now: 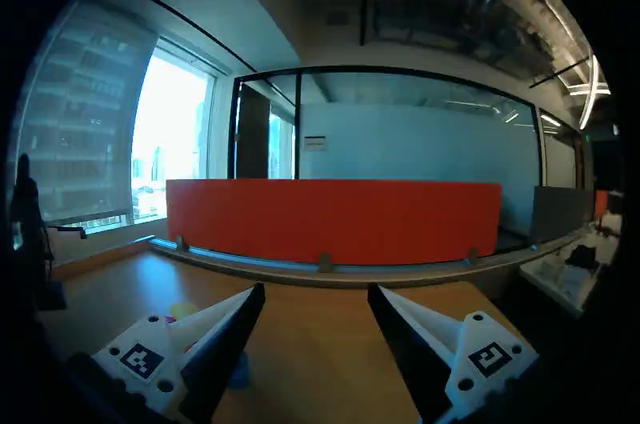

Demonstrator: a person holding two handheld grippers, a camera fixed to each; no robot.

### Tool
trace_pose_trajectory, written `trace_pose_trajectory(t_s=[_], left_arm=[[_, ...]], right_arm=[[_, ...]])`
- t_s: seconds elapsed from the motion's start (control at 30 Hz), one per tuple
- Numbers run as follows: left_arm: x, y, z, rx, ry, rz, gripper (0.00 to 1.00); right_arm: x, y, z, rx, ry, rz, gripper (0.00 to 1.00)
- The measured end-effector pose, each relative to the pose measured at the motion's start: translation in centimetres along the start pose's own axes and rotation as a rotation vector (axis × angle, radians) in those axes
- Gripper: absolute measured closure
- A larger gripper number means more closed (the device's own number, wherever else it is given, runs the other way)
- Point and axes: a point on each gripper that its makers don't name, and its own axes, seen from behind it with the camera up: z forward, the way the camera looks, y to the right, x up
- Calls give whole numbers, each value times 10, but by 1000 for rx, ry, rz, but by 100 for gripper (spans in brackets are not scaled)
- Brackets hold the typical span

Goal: Pour water

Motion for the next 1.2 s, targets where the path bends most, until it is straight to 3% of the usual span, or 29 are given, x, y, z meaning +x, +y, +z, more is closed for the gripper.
trace_pose_trajectory(t_s=[0.4, 0.7, 1.0, 1.2], left_arm=[[43, 27, 2, -142, 8, 20, 3], [49, 55, -3, -286, -16, 30, 3], [51, 79, -11, -411, -38, 11, 3], [46, 91, -13, -467, -52, 11, 3]], right_arm=[[35, -19, 0, 97, -1, -5, 0], [43, -45, -1, 259, -6, -19, 0], [51, -84, -14, 483, -19, 9, 0], [47, -94, -16, 545, -38, 28, 0]])
